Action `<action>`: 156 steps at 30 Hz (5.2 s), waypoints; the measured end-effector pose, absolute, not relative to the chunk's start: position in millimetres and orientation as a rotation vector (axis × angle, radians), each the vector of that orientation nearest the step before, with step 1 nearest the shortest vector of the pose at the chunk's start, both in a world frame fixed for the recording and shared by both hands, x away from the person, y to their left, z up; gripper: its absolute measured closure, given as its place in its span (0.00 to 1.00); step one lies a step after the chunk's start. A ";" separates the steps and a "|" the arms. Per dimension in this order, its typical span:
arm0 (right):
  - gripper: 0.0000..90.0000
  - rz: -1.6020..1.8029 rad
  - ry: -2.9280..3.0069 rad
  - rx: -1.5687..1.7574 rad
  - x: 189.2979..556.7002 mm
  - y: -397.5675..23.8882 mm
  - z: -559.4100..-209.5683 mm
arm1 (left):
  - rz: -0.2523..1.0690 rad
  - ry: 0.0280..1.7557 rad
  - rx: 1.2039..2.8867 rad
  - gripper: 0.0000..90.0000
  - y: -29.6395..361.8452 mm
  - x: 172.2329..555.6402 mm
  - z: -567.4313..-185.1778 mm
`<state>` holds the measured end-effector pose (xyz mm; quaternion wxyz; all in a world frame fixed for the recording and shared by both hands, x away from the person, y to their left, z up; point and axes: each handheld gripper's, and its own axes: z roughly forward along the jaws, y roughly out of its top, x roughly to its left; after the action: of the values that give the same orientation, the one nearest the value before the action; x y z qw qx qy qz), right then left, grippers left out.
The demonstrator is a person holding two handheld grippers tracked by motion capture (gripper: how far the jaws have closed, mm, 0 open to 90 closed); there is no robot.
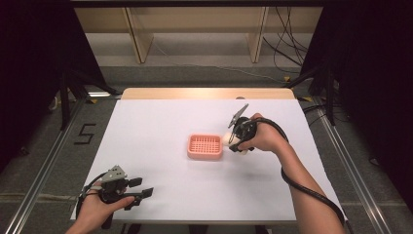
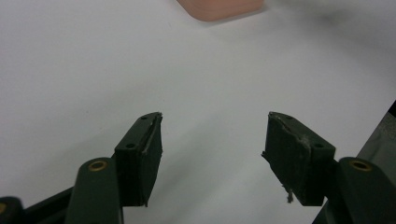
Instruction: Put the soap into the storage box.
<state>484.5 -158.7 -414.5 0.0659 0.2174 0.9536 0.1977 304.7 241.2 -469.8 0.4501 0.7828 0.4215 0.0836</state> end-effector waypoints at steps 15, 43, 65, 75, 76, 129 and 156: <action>0.56 0.593 2.877 0.627 485.1 -146.3 -408.3 | 0.207 1.040 1.935 0.40 241.3 304.5 -469.5; 0.56 0.599 2.872 0.565 487.9 -127.4 -400.6 | 0.209 1.041 1.933 0.40 241.2 304.3 -468.7; 0.56 0.582 2.894 0.510 490.4 -111.2 -399.5 | 0.207 1.036 1.930 0.40 241.3 304.3 -468.4; 0.56 0.589 2.890 0.503 491.3 -103.9 -399.0 | 0.206 1.036 1.929 0.40 241.3 304.3 -468.3; 0.56 0.583 2.897 0.512 491.2 -103.3 -398.8 | 0.206 1.035 1.929 0.40 241.3 304.2 -468.3; 0.56 0.585 2.908 0.491 493.5 -79.1 -402.1 | 0.208 1.027 1.934 0.40 241.9 304.8 -467.8; 0.56 0.579 2.910 0.416 496.9 -65.0 -407.0 | 0.212 1.022 1.943 0.40 243.0 304.8 -466.8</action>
<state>496.9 -65.0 -407.0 0.0726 0.1383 0.9687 0.1928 304.8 243.0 -466.8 0.4511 0.7862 0.4135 0.0858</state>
